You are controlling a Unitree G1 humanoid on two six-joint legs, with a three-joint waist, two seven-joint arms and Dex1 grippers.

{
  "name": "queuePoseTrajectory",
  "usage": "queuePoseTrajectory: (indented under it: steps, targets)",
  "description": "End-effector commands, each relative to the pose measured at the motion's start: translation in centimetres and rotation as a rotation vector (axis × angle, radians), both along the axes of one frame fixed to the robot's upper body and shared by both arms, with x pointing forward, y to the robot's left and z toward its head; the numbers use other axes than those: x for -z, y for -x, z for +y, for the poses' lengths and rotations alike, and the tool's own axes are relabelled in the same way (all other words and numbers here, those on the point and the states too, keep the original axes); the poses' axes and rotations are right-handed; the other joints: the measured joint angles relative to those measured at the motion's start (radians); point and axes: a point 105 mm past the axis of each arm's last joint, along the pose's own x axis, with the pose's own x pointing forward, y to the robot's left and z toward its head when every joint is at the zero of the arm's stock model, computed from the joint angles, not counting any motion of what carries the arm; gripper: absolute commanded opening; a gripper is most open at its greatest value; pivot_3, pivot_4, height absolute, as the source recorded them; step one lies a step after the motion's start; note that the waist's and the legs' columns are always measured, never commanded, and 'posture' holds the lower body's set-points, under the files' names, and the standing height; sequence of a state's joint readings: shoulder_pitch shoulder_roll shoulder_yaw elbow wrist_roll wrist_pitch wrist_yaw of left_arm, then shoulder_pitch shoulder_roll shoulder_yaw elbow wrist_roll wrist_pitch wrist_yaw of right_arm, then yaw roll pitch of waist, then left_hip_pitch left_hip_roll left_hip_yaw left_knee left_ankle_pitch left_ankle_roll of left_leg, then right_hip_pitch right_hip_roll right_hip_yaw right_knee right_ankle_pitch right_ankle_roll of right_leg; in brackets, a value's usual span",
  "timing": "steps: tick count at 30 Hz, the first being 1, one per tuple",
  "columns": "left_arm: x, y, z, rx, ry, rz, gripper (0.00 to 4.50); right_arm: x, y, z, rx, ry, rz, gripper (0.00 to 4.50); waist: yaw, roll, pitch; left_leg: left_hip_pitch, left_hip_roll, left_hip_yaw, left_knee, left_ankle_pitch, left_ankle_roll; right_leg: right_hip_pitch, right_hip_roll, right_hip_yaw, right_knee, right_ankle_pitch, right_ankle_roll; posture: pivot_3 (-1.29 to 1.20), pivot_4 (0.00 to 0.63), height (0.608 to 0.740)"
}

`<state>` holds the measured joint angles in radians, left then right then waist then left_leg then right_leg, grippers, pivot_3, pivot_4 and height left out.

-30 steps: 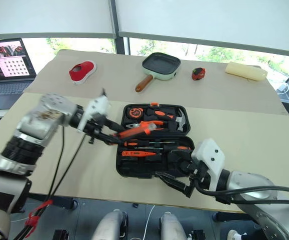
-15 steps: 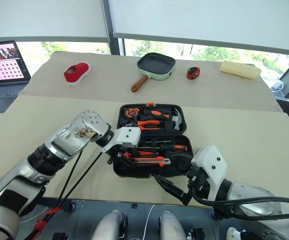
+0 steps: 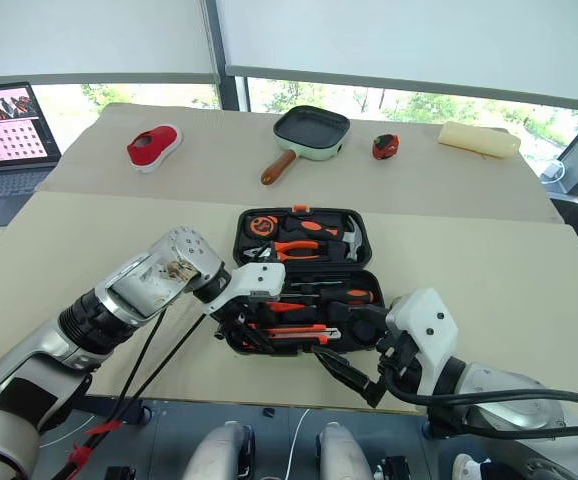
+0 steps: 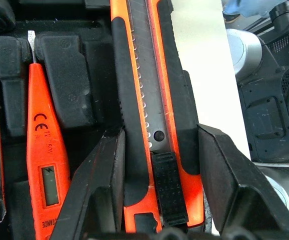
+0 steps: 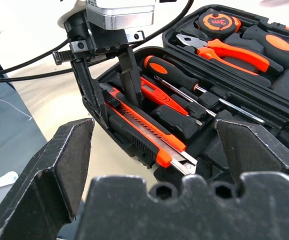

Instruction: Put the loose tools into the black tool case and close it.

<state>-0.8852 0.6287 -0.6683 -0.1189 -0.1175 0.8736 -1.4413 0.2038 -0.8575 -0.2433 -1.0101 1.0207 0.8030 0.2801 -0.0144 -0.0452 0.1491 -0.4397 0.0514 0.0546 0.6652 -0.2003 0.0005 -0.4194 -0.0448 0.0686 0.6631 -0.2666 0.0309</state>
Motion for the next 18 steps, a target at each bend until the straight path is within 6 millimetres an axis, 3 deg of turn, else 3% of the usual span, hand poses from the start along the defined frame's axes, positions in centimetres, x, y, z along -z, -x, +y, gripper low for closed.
queuePoseTrajectory:
  steps: [1,6,11,14,18]
  targets:
    - [0.5,-0.2,0.6,-0.007,-0.035,-0.002,2.78,-0.8,-0.1,0.0,-0.008,-0.011,-0.051,4.50,0.000,0.000,0.000,0.000,0.000,0.000,0.000,0.000,0.000,0.000,0.000,0.000,0.000,0.000,0.000,0.00,0.150,0.740]
    - [-1.3,-1.1,0.7,-0.022,0.017,-0.026,4.44,-0.7,0.1,0.0,-0.012,-0.011,-0.050,4.50,0.002,0.000,0.000,0.000,0.000,0.000,0.001,0.000,0.000,0.000,0.000,0.000,0.000,0.000,0.000,0.00,0.150,0.740]
    - [-3.7,-2.0,0.1,-0.043,0.144,-0.032,4.44,-0.5,0.1,-0.2,-0.014,-0.010,-0.048,4.50,0.002,0.000,0.000,0.000,0.000,0.000,0.002,0.000,0.000,0.000,0.000,0.000,0.001,0.000,0.000,0.00,0.150,0.740]
    - [-3.8,-2.4,-0.4,-0.053,0.192,-0.041,3.68,-0.5,0.0,-0.3,-0.016,-0.009,-0.051,4.50,0.004,0.000,0.000,0.000,0.000,0.000,0.003,0.000,0.000,0.000,0.000,0.000,0.001,0.000,0.000,0.00,0.150,0.740]
    - [-3.2,-1.9,-0.8,-0.005,0.197,-0.051,2.14,-0.4,0.0,-0.4,-0.016,-0.005,-0.051,4.50,0.004,0.000,0.000,-0.001,0.000,0.000,0.003,0.000,0.000,0.001,0.000,0.000,0.001,0.000,0.000,0.00,0.150,0.740]
